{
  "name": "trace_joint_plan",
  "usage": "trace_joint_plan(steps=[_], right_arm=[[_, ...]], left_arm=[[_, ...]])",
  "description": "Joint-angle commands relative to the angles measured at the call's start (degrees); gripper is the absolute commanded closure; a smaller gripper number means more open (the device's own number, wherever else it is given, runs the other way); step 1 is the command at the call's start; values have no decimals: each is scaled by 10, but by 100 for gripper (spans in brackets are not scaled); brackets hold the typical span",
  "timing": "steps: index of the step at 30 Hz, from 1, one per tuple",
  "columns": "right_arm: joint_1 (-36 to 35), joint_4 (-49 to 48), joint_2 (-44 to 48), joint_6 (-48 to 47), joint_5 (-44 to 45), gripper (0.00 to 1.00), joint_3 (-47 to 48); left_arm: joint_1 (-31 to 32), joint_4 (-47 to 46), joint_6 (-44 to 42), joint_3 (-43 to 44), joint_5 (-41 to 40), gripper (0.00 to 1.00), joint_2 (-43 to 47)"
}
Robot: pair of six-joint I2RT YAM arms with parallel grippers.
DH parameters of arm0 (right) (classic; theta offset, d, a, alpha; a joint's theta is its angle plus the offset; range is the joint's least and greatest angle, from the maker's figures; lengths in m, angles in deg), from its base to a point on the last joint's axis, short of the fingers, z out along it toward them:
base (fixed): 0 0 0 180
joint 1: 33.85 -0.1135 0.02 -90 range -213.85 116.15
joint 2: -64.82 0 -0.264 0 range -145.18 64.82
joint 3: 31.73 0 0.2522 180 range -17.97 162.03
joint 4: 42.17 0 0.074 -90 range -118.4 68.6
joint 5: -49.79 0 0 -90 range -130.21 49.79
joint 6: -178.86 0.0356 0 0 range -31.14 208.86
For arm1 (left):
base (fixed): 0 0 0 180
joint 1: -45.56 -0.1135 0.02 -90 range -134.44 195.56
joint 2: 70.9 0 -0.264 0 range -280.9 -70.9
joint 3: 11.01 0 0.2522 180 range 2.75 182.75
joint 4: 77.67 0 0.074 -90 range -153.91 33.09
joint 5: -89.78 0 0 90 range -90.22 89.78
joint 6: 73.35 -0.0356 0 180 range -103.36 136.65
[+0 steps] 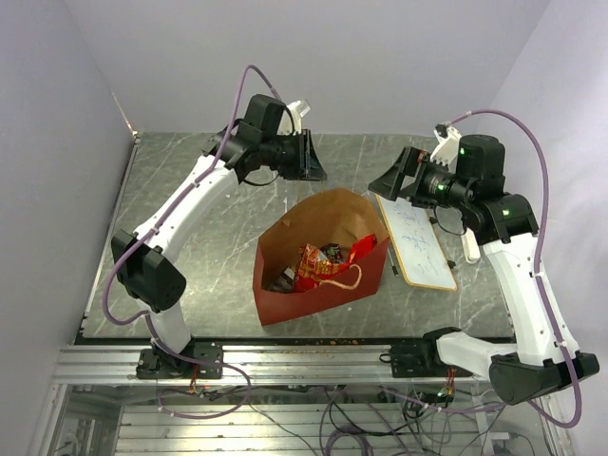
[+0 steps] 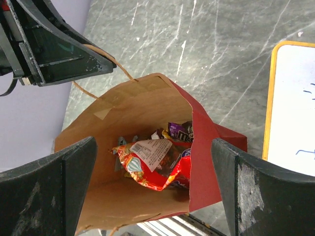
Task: Take the snacks out of the paper bag
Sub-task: Adjust the paper bag at the center of the board.
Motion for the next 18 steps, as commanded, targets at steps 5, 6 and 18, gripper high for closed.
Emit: trace_joint_plan(steps=[5,6,18], right_arm=[[5,2,7,-3,-26,0,9],[5,2,9,-2,-29,0,7],[3,4,8,-8,-87,0,2]], left_arm=[[-1,107,-72,31,-21,59,22],[-1,109,-75,26,-21,61,27],[-5,93,-72,60,-47,93,26]])
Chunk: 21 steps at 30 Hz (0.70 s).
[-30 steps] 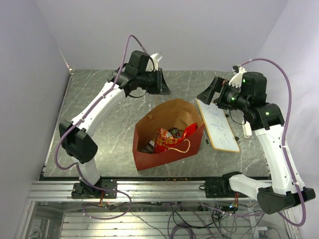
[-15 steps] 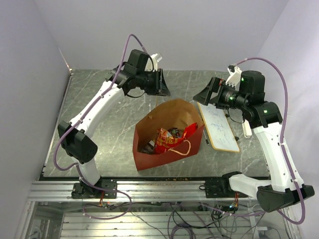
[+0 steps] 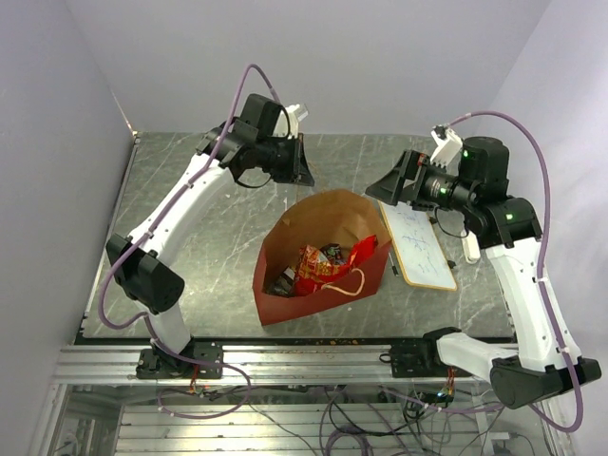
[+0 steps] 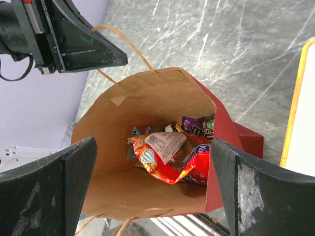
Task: Take the snacks out of the paper bag
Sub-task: Adjust the paper bag at the center of the board.
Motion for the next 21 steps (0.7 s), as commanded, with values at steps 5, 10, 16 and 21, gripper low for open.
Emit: trace_joint_plan(steps=[5,10,16,21], right_arm=[[-5,-1,-13,-3,-52,0,-4],[-37,-10,-28,8,-48,0,-19],[-128,-24,-83,18,4,0,-4],[-167,-17,-141,34,34,0,31]], left_arm=[[-51,-22,6,-4,-46,93,62],[-120,-40,21,-61,-27,93,120],[-180,12,-10,-67,-44,93,156],[-220,43,-32,-76,-57,93,185]])
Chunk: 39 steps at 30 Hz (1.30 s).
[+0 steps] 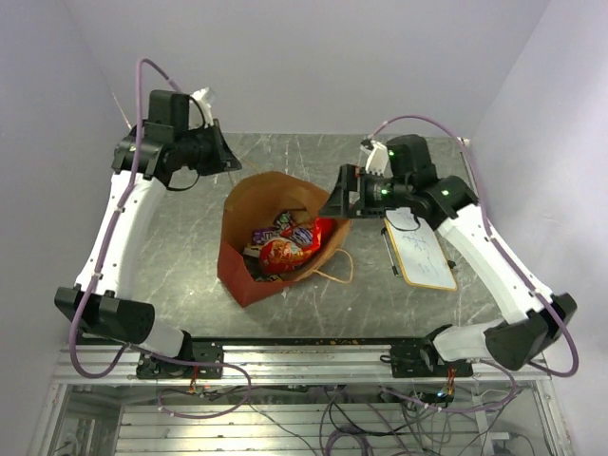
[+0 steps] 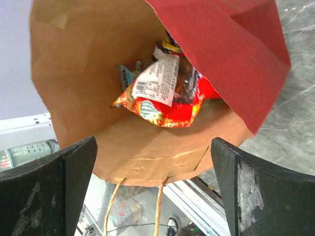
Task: Take the snacks out of the paper bag
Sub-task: Adjust the paper bag at the center of the board.
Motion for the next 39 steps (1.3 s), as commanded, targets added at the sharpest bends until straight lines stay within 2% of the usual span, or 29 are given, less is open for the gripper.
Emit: trace_joint_plan(steps=[1,4,7,15,21,24,29,31,35,39], right_arm=[[-17,2,-39,19,43,0,40],[-17,31,-51,26,80,0,54],[-17,48,-48,72,104,0,37],[-19,41,-1,139,0,0,-12],[-20,104,6,116,37,0,48],[-19,131,25,131,55,0,24],[-20,95,75,180,28,0,-47],[-20,85,85,189,9,3,-77],[-30,74,83,192,-28,8,-133],[-58,63,74,188,-15,9,-153]], left_arm=[[-33,4,-23,-2,-16,93,40],[-40,8,-17,-10,-7,93,48],[-41,-3,-3,-23,2,93,60],[-42,-4,26,-14,0,93,76],[-42,-15,39,-10,11,93,77],[-42,-19,44,-10,12,93,81],[-42,-29,53,-16,21,93,87],[-42,-30,55,-15,22,93,89],[-43,-27,55,-8,12,93,92],[-43,-25,53,-3,10,93,91]])
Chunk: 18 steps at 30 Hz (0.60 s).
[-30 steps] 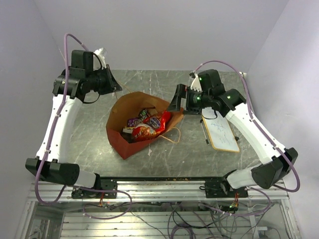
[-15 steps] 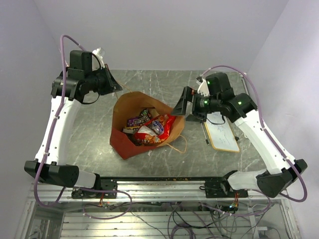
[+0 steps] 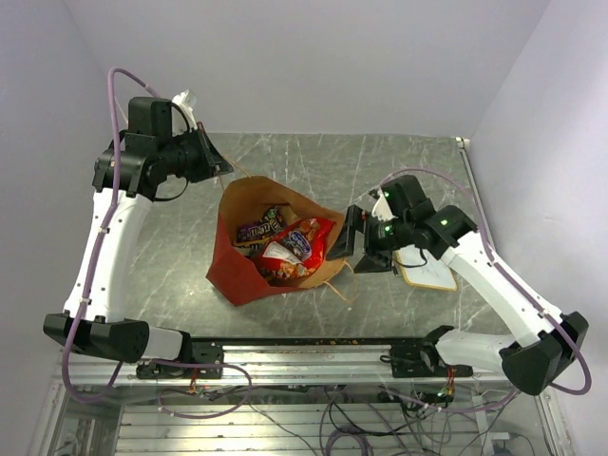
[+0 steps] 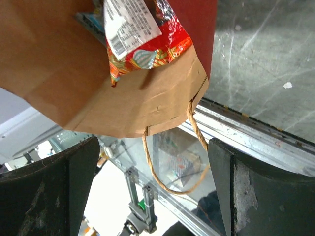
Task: Take the snacks out of the paper bag
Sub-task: Adjust the paper bag at the center of the board.
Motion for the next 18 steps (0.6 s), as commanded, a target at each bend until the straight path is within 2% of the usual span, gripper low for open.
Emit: trace_joint_plan(steps=[1,8,15,18], right_arm=[[-29,-20,-7,4,-5,9,-19],[-77,-67,-46,5,1,29,-29],[-116,-113,-141,-7,6,67,49],[-132,-115,-190,-18,9,74,97]], left_arm=[[-7,-42,7,21,3,93,21],[-20,-5,-10,43,-35,93,24],[-47,61,-31,88,-153,93,38],[-54,75,-32,93,-192,93,50]])
